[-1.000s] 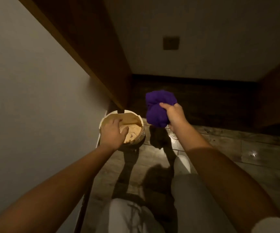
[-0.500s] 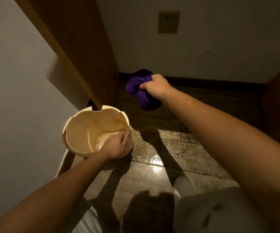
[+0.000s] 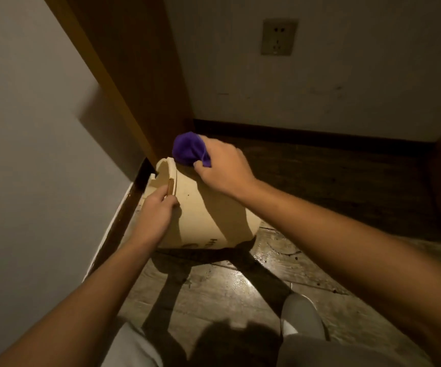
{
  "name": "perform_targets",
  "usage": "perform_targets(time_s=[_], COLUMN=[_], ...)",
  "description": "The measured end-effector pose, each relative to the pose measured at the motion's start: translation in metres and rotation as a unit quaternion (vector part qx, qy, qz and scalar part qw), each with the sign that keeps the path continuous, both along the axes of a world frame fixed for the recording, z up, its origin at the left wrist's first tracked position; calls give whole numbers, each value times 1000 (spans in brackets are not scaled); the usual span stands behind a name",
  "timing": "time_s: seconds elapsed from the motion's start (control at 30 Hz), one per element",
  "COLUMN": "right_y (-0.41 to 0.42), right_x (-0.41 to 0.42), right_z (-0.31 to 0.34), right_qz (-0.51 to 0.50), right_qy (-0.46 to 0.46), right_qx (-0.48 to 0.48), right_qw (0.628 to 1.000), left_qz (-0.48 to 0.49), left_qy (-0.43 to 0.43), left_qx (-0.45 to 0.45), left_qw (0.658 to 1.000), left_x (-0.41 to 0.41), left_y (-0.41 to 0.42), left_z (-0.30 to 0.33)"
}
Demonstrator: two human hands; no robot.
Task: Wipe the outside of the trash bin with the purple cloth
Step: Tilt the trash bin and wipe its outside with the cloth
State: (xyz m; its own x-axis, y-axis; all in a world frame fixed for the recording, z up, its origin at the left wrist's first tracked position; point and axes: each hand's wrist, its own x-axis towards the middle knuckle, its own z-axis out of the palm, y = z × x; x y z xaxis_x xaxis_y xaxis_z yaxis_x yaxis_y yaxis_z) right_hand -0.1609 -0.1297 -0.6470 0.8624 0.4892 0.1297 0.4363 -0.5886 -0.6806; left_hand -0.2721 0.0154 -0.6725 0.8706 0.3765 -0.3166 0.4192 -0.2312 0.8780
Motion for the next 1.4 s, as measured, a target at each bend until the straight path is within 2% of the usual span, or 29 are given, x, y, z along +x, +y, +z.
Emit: perform_targets(time_s=[0.13, 0.17, 0.23, 0.3, 0.4, 0.53, 0.67, 0.73, 0.83, 0.9, 1.0, 1.13, 1.23, 1.3, 1.4], right_y=[4, 8, 20, 29, 25, -15, -66, -90, -103, -95, -77, -35, -10, -24, -75], right_x=[-44, -53, -60, -57, -52, -43, -24, -14, -9, -15, -35, -56, -56, -56, -56], right_z=[-34, -42, -52, -59, -78, -113, -142, -151, -151, -144, -126, -86, -75, -94, -143], right_qz=[10, -13, -68, -95, -81, -144, -226, -267, -323, -318, -265, -153, -101, -113, -237], right_qy=[36, 58, 64, 26, -48, -61, 14, 86, 187, 170, 70, -18, -57, -67, 29], right_qx=[78, 116, 145, 99, 2, -18, -13, 52, 151, 143, 103, 168, 179, 141, 101], right_qw=[996, 991, 985, 990, 995, 988, 974, 958, 915, 922, 956, 974, 977, 981, 966], left_qz=[103, 118, 103, 79, 72, 89, 85, 77, 62, 63, 46, -12, 3, -2, 0], left_qy=[-18, -23, -39, -68, -99, -91, -80, -68, -51, -49, -57, -80, -137, -125, -79], left_qx=[-128, -125, -63, 4, 35, 56, 56, 52, 39, 34, 39, 76, 77, 89, 109], left_qw=[986, 985, 992, 995, 992, 990, 992, 993, 996, 996, 997, 994, 988, 988, 991], left_x=[2, 3, 4, 7, 9, 5, 1, 0, -6, -8, -9, -7, -5, -4, -5], left_y=[-10, -11, -13, -16, -17, -15, -16, -20, -29, -32, -35, -57, -62, -57, -51], left_z=[-2, -4, -10, -13, -19, -22, -23, -23, -19, -16, -11, -9, -5, -5, -6])
